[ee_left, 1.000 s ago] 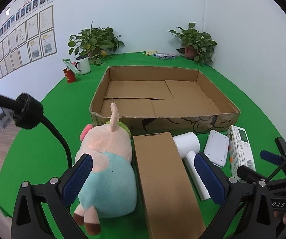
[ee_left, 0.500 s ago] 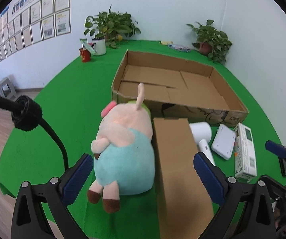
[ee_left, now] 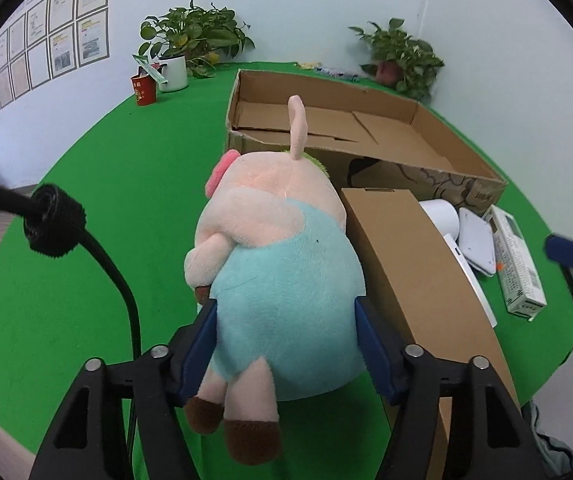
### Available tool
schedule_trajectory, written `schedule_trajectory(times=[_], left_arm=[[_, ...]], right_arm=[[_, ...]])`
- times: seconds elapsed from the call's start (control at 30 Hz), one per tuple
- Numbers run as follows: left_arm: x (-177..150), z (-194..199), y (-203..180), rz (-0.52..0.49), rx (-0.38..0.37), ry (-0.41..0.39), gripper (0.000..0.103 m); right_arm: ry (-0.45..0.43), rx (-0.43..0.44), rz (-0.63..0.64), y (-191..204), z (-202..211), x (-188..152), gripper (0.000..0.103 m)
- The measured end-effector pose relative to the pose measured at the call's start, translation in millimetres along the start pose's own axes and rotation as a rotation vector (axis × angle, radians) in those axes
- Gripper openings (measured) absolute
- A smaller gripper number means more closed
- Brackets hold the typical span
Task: Organize objects
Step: 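Close the left gripper on the plush pig's body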
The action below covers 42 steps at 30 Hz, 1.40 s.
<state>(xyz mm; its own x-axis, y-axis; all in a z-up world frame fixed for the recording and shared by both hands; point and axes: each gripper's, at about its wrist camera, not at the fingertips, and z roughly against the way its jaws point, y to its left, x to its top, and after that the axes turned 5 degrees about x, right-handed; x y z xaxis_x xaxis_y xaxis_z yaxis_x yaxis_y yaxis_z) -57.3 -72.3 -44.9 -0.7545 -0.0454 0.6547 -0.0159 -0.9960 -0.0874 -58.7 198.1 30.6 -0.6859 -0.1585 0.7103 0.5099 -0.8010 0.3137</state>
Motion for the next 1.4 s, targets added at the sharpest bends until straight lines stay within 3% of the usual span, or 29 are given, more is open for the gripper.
schedule_trajectory(times=[0.2,0.33,0.53,0.93,1.1,1.27,1.4], left_arm=[[-6,12,42,0.092,-0.123,-0.002,0.052],[-13,26,68,0.128,-0.149,0.012,0.05],[-25,41,93,0.172,-0.16,0.018,0.049],[-27,35,104,0.222,-0.158,0.024,0.048],[-26,36,91,0.186,-0.121,0.03,0.048],[-23,35,77,0.157,-0.076,0.029,0.048],[-17,34,63,0.115,-0.041,0.037,0.047]], right_arm=[[0.069,0.009,-0.004,18,-38,19,0.102],[0.096,0.026,0.002,22,-55,31,0.102],[0.153,0.097,0.057,41,-87,50,0.102],[0.285,0.194,-0.075,39,-136,51,0.102],[0.335,0.217,-0.088,46,-146,44,0.102],[0.346,0.196,-0.059,44,-139,45,0.089],[0.332,0.194,-0.014,45,-127,44,0.072]])
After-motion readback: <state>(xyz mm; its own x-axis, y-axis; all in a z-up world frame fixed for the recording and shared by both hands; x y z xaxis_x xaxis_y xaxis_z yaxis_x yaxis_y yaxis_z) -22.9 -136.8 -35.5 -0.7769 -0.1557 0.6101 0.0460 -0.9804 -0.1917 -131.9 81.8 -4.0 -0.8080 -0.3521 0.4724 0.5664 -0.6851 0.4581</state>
